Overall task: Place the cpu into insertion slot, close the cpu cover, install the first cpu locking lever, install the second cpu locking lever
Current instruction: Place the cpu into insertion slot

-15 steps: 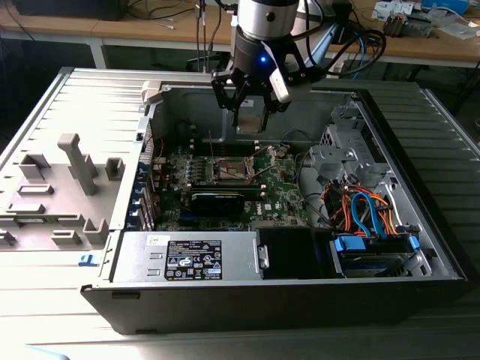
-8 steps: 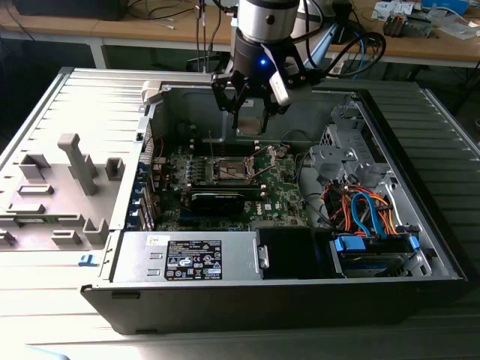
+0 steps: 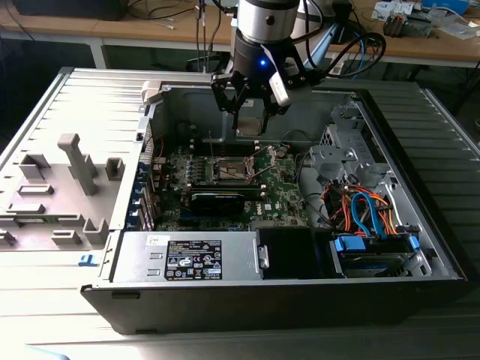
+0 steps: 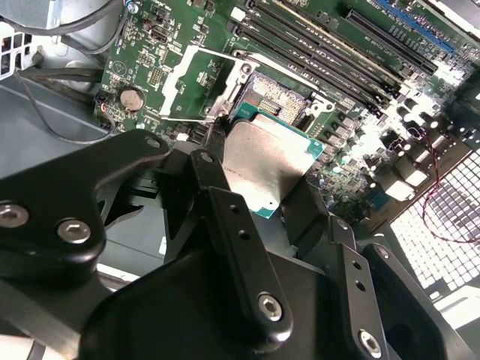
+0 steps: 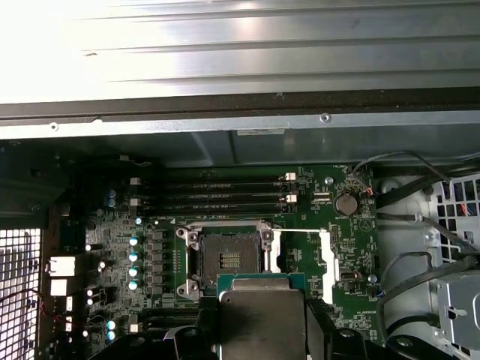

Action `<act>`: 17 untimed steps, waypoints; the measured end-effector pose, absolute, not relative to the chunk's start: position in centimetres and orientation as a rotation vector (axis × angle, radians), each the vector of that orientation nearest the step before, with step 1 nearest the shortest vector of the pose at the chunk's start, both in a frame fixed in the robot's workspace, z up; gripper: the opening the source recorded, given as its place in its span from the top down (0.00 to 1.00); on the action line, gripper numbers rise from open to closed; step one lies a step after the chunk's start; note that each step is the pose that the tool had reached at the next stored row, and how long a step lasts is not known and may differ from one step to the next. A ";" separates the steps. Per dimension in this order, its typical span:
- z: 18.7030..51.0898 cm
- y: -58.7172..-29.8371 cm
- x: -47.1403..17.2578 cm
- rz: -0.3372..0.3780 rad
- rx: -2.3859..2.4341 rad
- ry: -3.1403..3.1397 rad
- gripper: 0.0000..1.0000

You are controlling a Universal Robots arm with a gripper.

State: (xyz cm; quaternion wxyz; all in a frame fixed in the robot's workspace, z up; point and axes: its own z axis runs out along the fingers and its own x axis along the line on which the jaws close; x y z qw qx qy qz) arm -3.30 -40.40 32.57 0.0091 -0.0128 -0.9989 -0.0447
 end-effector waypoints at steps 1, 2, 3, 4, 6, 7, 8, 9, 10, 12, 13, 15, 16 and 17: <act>32.6 -40.4 -3.3 -0.139 -0.041 -3.120 0.45; 32.6 -40.4 -3.3 -0.139 -0.049 -3.120 0.45; 32.6 -40.4 -3.3 -0.139 -0.058 -3.120 0.45; 32.6 -40.4 -3.3 -0.139 -0.069 -3.120 0.45; 32.6 -40.4 -3.3 -0.139 -0.095 -3.120 0.45; 32.6 -40.4 -3.3 -0.139 -0.104 -3.120 0.45; 32.6 -40.4 -3.3 -0.140 -0.116 -3.120 0.45; 32.6 -40.4 -3.3 -0.140 -0.128 -3.120 0.45; 32.6 -40.4 -3.3 -0.140 -0.134 -3.120 0.45; 32.6 -40.4 -3.3 -0.140 -0.148 -3.120 0.45; 32.6 -40.4 -3.3 -0.140 -0.155 -3.120 0.45; 32.5 -40.4 -3.3 -0.140 -0.181 -3.119 0.45; 32.5 -40.4 -3.3 -0.140 -0.193 -3.119 0.45; 32.5 -40.4 -3.3 -0.140 -0.204 -3.118 0.45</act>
